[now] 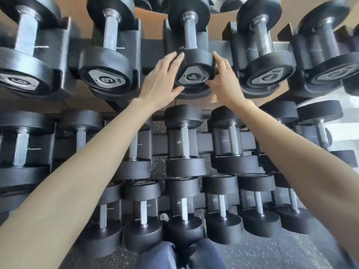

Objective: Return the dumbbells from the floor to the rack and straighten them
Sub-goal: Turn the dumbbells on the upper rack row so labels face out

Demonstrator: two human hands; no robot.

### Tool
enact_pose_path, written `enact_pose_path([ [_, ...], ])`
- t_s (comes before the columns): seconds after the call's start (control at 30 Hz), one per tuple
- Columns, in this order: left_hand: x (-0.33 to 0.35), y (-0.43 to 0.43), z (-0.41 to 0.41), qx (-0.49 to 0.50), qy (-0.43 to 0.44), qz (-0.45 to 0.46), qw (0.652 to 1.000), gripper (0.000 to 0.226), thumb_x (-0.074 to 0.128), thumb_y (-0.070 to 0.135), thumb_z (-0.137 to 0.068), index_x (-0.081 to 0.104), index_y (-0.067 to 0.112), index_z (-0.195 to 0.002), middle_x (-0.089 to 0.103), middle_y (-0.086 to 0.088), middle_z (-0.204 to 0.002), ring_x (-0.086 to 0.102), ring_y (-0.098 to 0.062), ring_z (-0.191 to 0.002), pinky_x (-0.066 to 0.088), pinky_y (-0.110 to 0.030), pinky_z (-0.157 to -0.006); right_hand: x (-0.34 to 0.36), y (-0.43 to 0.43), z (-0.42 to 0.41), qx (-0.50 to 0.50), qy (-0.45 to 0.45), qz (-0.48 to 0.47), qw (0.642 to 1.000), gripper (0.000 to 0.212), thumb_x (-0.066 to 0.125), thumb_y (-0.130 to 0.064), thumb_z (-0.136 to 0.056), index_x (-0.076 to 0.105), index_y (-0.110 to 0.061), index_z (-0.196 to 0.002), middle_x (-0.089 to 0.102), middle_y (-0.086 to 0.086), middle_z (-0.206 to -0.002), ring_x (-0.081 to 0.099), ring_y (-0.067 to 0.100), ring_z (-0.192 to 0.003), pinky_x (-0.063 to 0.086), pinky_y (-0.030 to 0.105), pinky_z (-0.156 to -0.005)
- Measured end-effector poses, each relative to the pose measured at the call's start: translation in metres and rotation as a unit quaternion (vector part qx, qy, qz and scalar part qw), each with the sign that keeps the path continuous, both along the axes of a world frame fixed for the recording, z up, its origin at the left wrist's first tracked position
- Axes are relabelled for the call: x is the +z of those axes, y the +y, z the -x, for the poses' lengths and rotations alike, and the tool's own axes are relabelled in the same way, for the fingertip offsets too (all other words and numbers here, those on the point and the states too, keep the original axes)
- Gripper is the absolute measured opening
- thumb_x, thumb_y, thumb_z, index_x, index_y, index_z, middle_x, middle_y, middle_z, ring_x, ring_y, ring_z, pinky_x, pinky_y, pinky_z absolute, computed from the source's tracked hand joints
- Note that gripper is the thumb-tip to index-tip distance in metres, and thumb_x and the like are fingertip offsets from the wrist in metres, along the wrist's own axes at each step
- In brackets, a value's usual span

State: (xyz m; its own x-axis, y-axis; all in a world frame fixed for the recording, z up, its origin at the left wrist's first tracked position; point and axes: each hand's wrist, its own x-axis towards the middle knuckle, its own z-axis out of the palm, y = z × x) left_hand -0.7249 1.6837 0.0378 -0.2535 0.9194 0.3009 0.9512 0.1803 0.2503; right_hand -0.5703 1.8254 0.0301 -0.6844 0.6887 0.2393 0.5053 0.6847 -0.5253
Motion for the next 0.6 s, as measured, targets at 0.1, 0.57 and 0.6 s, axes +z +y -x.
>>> enact_pose_path([
  [0.1,0.002,0.009,0.002,-0.02,-0.029,-0.007,0.999,0.084,0.067,0.027,-0.084,0.015,0.015,-0.149,0.024,-0.008,-0.153,0.027,-0.027,-0.137,0.048,-0.049,-0.092,-0.002,0.011,0.0,0.039,0.057,0.097,0.993,0.083,0.068,-0.005,-0.077,0.023,-0.023,-0.144,0.049,0.009,-0.127,0.055,0.024,-0.107,0.049,0.038,-0.09],
  [0.57,-0.013,0.037,-0.005,0.054,-0.103,-0.143,0.983,0.062,0.071,0.021,-0.08,0.039,0.008,-0.132,0.049,-0.011,-0.125,0.05,-0.028,-0.114,0.04,-0.031,-0.089,0.015,0.032,0.012,0.1,-0.036,0.025,0.994,0.054,0.075,-0.013,-0.07,0.043,-0.008,-0.112,0.059,0.009,-0.109,0.055,0.029,-0.097,0.044,0.037,-0.081],
  [0.6,-0.018,0.036,-0.003,0.061,-0.134,-0.154,0.977,0.062,0.071,0.02,-0.08,0.039,0.007,-0.131,0.049,-0.011,-0.125,0.05,-0.028,-0.115,0.038,-0.027,-0.087,0.022,0.032,0.013,0.11,-0.062,-0.013,0.992,0.053,0.075,-0.015,-0.071,0.043,-0.009,-0.113,0.058,0.009,-0.11,0.054,0.03,-0.096,0.041,0.036,-0.077],
])
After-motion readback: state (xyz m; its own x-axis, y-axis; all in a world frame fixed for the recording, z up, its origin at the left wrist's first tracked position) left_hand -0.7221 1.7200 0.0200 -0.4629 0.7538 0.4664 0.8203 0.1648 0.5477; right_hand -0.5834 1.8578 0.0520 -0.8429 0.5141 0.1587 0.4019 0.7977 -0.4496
